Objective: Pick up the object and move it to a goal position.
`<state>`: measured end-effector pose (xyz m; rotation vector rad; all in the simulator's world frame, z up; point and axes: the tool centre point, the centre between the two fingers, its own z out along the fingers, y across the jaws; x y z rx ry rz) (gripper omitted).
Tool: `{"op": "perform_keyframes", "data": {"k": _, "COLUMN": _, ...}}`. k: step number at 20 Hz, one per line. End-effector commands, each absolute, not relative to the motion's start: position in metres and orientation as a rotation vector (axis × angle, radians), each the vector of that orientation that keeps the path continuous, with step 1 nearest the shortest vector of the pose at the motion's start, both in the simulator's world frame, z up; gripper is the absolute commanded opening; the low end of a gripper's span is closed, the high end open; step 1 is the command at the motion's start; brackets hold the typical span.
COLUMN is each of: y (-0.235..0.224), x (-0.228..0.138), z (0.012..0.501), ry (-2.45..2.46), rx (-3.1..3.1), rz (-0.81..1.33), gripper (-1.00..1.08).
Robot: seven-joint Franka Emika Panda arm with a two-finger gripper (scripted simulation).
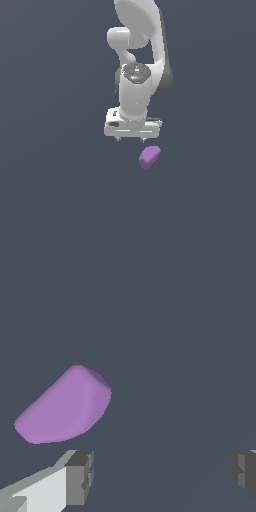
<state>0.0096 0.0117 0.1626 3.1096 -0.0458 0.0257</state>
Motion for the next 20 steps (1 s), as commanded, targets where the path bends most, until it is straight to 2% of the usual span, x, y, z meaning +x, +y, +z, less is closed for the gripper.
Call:
{"op": "perform_keyframes", "data": {"k": 1, "y": 0.015, "x": 0.01, "z": 0.161, "ry": -0.089, "rx": 3.11, "rz": 0.025, "gripper": 1.0}}
{"op": "perform_keyframes", "data": {"k": 20, "y": 0.057, "x": 0.022, "z": 0.142, "ry": -0.722, "rx": 3.047, "rz": 0.015, "gripper": 1.0}}
